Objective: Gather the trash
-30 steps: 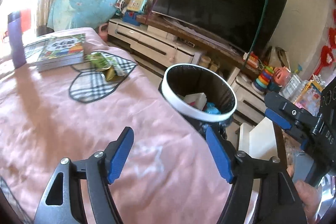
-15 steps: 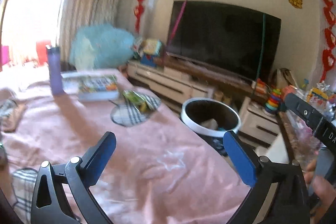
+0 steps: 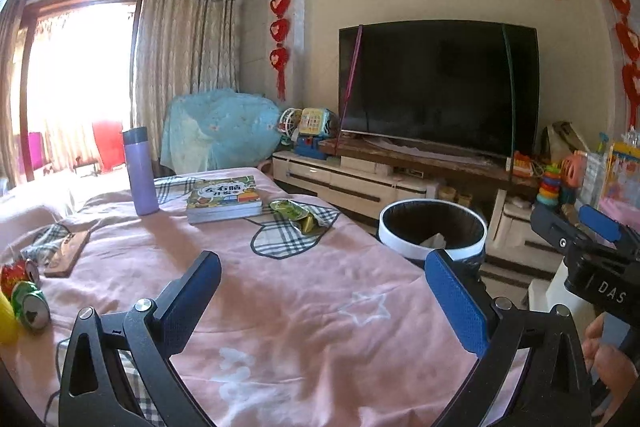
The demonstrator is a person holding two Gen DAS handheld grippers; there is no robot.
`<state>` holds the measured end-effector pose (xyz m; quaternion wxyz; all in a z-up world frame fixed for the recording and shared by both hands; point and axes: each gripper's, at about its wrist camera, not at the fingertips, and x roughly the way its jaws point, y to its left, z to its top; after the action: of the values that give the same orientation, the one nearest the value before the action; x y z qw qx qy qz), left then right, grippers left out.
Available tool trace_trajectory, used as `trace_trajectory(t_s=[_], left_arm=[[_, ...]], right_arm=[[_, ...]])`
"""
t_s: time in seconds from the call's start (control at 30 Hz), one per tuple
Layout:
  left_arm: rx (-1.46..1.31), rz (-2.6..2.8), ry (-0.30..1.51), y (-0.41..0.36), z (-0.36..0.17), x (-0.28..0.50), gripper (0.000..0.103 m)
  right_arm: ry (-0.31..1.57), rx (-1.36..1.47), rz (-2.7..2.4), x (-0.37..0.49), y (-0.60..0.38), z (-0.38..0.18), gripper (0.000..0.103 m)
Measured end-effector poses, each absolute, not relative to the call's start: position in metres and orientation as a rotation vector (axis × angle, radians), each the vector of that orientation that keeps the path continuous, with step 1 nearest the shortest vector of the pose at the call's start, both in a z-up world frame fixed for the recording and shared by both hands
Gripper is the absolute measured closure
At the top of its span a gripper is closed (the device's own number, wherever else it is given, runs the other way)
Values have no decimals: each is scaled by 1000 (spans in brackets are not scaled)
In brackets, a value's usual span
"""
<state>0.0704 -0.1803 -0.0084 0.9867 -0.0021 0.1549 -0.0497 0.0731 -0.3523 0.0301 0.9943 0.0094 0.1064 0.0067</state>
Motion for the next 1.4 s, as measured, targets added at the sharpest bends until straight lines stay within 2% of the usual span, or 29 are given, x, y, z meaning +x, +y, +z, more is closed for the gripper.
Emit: trace_trajectory(t_s=[1.4], left_arm=[[13,-108,310,-177,-16,76,0]], right_arm=[[253,50,31,73,-358,24,0]])
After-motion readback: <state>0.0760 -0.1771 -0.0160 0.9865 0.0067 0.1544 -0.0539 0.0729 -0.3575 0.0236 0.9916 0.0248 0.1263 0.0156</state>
